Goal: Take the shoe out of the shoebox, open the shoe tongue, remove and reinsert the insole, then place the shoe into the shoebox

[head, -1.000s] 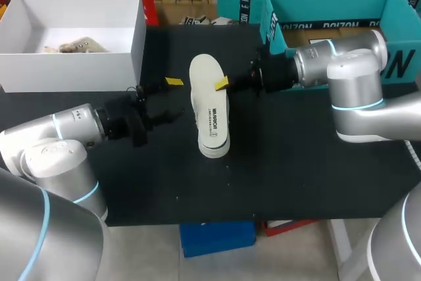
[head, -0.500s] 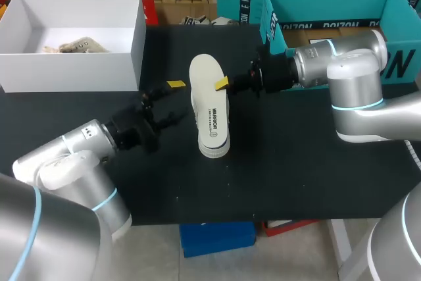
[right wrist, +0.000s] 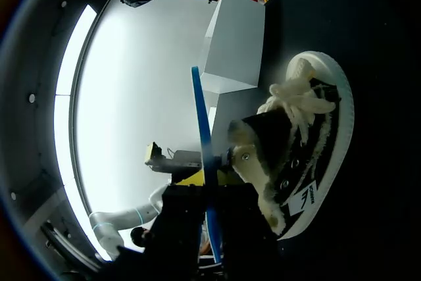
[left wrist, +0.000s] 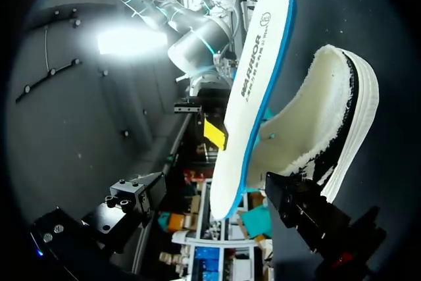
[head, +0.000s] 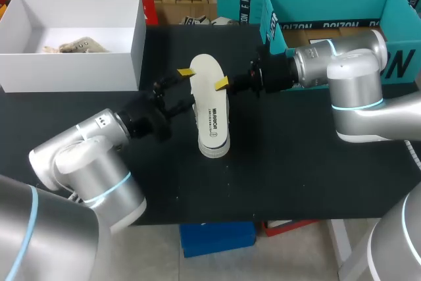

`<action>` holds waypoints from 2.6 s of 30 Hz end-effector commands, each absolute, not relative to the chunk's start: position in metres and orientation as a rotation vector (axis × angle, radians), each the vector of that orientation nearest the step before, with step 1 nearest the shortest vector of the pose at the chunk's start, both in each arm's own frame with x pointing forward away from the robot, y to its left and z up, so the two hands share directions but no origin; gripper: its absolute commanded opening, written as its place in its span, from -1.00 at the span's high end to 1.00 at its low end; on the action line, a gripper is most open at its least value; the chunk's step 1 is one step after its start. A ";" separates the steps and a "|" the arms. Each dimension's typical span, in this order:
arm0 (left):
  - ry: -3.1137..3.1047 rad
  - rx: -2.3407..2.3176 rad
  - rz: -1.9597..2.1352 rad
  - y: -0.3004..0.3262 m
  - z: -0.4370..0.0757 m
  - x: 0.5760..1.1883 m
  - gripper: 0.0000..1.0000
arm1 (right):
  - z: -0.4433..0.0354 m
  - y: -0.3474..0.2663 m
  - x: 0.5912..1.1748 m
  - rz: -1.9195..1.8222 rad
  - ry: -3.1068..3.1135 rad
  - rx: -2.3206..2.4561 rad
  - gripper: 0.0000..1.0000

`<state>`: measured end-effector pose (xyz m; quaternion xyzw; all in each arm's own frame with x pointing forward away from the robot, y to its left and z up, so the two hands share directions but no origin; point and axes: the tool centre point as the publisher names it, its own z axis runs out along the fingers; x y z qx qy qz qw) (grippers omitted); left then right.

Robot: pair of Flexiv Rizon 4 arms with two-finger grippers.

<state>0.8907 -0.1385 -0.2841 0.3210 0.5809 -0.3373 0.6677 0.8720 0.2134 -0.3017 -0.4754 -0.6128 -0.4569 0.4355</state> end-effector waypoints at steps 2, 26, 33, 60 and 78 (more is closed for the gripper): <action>1.308 0.729 -0.777 -0.149 -0.288 0.899 -1.00 | -0.302 0.214 0.872 -1.137 -1.525 -1.184 1.00; 1.286 0.721 -0.804 -0.164 -0.294 0.902 1.00 | -0.302 0.214 0.872 -1.137 -1.525 -1.184 1.00; 1.284 0.725 -0.796 -0.161 -0.295 0.899 1.00 | -0.302 0.214 0.872 -1.137 -1.525 -1.184 1.00; 1.580 1.060 -0.934 -0.122 -0.278 0.822 1.00 | -0.301 0.141 0.860 -1.069 -1.530 -1.476 -1.00; 1.689 1.218 -0.932 -0.112 -0.288 0.800 1.00 | -0.283 0.105 0.838 -1.044 -1.562 -1.759 -1.00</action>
